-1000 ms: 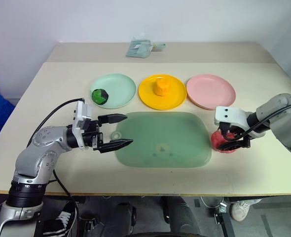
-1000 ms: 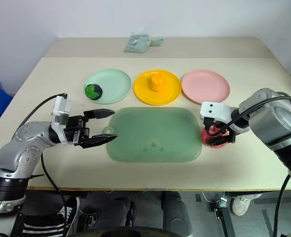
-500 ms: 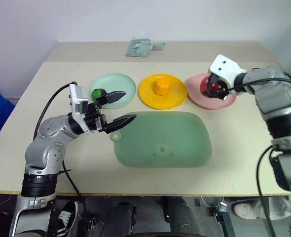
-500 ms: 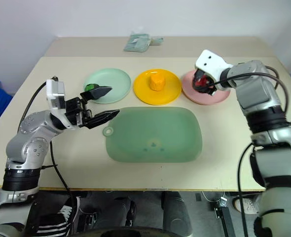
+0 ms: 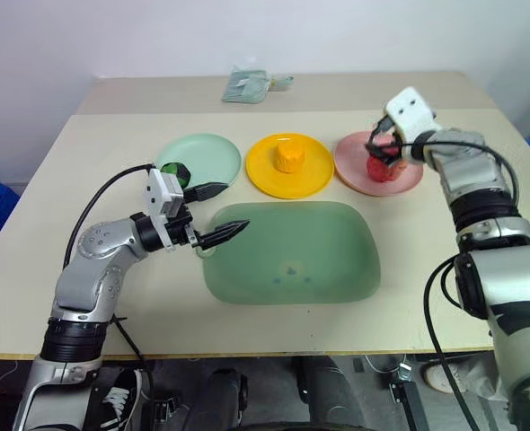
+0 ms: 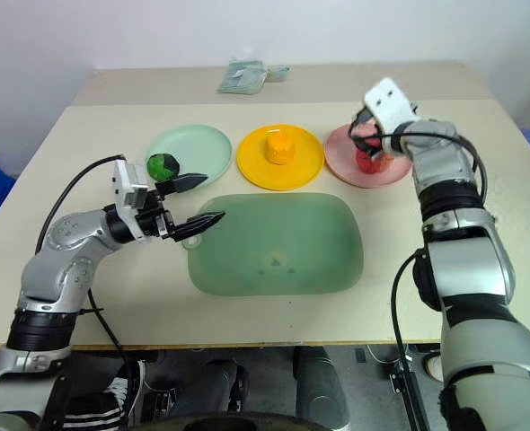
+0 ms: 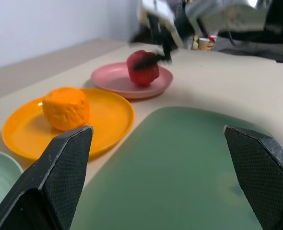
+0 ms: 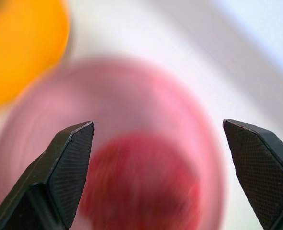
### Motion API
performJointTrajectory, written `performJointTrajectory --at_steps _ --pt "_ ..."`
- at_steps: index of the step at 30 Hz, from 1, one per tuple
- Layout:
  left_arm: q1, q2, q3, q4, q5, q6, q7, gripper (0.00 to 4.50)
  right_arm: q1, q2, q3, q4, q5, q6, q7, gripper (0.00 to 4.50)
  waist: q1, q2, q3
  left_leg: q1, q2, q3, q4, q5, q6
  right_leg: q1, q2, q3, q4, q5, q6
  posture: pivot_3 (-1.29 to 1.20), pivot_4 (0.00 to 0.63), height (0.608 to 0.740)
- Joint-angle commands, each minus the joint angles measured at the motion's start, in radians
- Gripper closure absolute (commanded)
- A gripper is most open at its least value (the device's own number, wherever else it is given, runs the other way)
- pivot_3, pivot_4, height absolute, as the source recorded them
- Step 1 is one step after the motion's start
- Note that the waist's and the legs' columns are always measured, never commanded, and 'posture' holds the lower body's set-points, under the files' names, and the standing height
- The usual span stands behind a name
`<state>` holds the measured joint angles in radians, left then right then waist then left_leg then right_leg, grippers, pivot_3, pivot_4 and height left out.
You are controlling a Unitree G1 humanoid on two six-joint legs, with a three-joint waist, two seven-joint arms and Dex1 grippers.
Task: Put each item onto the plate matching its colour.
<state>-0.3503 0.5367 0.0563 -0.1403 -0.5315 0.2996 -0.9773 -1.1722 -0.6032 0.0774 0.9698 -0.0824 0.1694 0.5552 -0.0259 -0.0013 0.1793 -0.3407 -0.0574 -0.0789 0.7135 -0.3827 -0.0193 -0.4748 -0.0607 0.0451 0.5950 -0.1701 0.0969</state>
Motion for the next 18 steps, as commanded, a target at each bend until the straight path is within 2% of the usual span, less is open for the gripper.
performJointTrajectory --at_steps 1,4,8,12,17,18 --pt "0.004 0.013 0.052 -0.064 -0.051 -0.006 -0.012 0.0 -0.061 0.012 -0.163 -0.139 0.2 0.013 0.116 0.04 0.001 0.0 0.0 0.0 0.0 0.0 0.0 0.0 0.0 0.0 0.0 0.0 0.0 0.0 0.0 0.0 0.15 0.74" --pt "0.03 0.033 0.087 -0.103 -0.088 0.01 -0.013 0.0 -0.002 0.039 -0.208 -0.322 0.334 0.099 0.264 0.04 -0.006 0.0 0.0 0.0 0.001 0.0 -0.001 0.0 0.001 0.0 0.001 0.0 0.0 0.0 0.0 0.0 0.15 0.74" --pt "0.074 0.066 0.102 -0.13 -0.124 0.043 -0.037 0.0 0.137 0.029 -0.2 -0.569 0.417 0.172 0.366 0.04 -0.002 0.0 0.0 0.0 0.001 -0.002 0.0 -0.001 0.001 0.002 0.0 -0.002 0.0 0.0 0.0 0.0 0.15 0.74" --pt "0.091 0.123 0.103 -0.07 -0.172 0.074 -0.163 0.0 0.424 -0.035 -0.198 -1.004 0.544 0.277 0.464 0.04 0.018 0.001 0.0 -0.001 0.0 -0.003 0.0 -0.001 0.002 0.002 0.0 -0.002 0.0 0.0 0.0 0.0 0.15 0.74" --pt "0.046 0.116 0.06 0.006 -0.16 0.059 -0.25 0.0 0.744 -0.163 -0.239 -1.354 0.663 0.393 0.525 0.04 0.018 0.001 0.0 0.001 -0.001 -0.002 0.001 -0.002 0.004 0.005 -0.002 -0.002 -0.002 0.0 0.0 0.0 0.15 0.74" --pt "0.039 0.11 0.051 0.016 -0.154 0.056 -0.258 0.0 0.782 -0.187 -0.245 -1.388 0.672 0.405 0.529 0.04 0.016 0.001 0.0 0.002 0.0 -0.002 0.001 -0.005 0.009 0.006 -0.001 -0.003 -0.002 0.0 0.0 0.0 0.15 0.74"
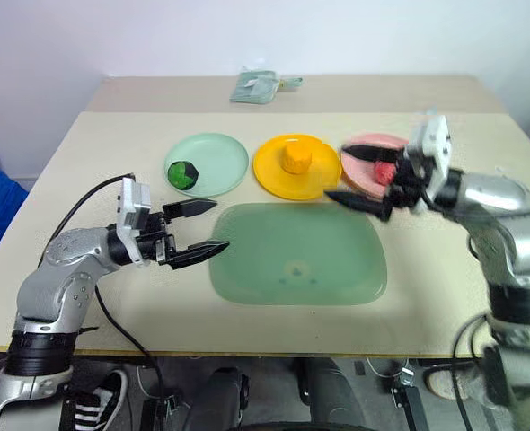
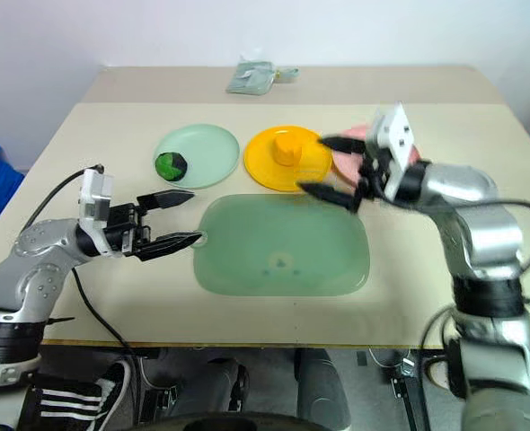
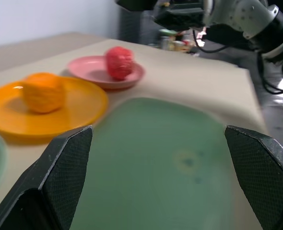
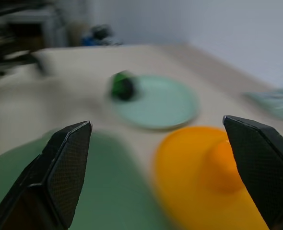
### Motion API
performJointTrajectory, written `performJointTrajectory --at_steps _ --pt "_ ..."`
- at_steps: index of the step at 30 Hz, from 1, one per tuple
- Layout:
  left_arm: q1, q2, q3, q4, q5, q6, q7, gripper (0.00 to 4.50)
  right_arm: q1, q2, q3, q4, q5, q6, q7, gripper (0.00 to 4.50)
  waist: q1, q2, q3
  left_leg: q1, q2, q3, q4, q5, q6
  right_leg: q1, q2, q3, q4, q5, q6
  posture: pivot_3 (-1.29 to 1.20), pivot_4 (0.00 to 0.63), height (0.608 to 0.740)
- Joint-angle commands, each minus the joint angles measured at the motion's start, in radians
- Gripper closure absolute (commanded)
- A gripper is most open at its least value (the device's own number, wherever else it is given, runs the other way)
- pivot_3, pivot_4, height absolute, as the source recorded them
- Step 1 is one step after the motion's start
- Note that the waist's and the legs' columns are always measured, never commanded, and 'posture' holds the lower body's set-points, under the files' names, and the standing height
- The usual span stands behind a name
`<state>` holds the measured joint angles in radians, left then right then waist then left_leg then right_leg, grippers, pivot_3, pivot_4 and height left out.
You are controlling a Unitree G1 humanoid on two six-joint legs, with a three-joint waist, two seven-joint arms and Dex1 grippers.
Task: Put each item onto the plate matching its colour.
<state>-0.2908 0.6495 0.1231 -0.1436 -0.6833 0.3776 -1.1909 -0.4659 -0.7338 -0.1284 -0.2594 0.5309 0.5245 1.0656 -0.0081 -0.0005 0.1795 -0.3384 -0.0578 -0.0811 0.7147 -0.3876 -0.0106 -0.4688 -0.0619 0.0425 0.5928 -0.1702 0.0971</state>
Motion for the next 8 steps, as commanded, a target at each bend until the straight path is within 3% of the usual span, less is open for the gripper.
performJointTrajectory --at_steps 1,8 --pt "-0.029 -0.012 -0.026 0.029 0.007 -0.025 -0.048 0.0 0.108 -0.078 -0.042 -0.177 0.054 0.047 0.02 0.04 -0.004 0.0 0.0 0.001 0.0 0.0 0.0 0.0 0.001 0.001 0.0 0.0 0.0 0.0 0.0 0.0 0.15 0.74" --pt "-0.085 -0.037 -0.044 0.118 0.052 -0.093 -0.091 0.0 0.222 -0.163 -0.073 -0.258 0.074 0.106 -0.02 0.04 -0.007 0.0 0.0 0.004 0.002 0.002 0.001 0.0 0.0 0.002 0.002 0.001 0.001 0.0 0.0 0.0 0.15 0.74"
